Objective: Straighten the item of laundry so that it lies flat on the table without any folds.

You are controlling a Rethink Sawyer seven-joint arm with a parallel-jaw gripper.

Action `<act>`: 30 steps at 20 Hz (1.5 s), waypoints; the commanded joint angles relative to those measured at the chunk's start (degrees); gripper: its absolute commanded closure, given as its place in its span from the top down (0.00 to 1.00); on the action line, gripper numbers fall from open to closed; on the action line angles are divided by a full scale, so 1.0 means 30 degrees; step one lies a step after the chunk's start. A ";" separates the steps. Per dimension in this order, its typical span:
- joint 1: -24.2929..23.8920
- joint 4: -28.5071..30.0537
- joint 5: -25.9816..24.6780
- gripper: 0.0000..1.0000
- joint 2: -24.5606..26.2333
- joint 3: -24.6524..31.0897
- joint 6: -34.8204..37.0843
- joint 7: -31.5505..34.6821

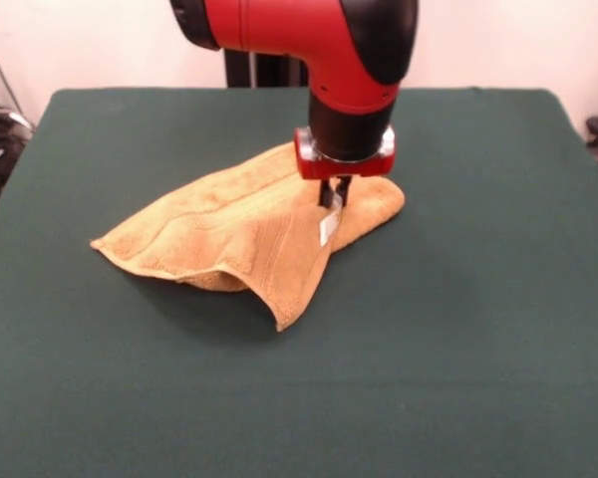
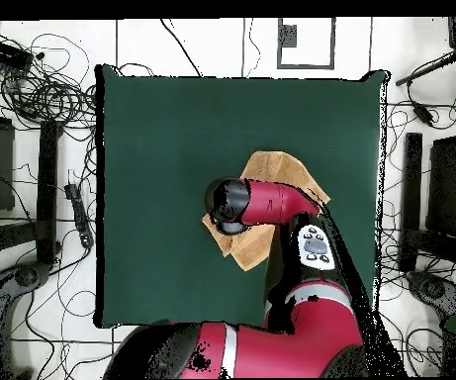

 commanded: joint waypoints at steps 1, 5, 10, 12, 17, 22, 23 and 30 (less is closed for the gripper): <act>0.0766 -0.3209 0.0843 0.00 0.2002 0.1284 -0.0182 0.3096; 0.0757 -0.4501 0.0651 0.00 0.2464 0.1437 0.0061 0.2559; 0.0598 -0.5314 0.0688 0.00 0.2761 0.1674 0.0623 0.2502; 0.0557 -0.5250 0.0534 0.00 0.2699 0.1762 0.0535 0.2361; 0.0610 -0.6076 0.0457 0.00 0.2862 0.1744 0.1438 0.2255; 0.0710 -0.6363 0.0405 0.00 0.2745 0.1761 0.1945 0.2276; 0.0730 -0.6440 0.0398 0.00 0.2740 0.1757 0.2038 0.2282; 0.0840 -0.6747 0.0312 0.00 0.2582 0.1763 0.2491 0.2121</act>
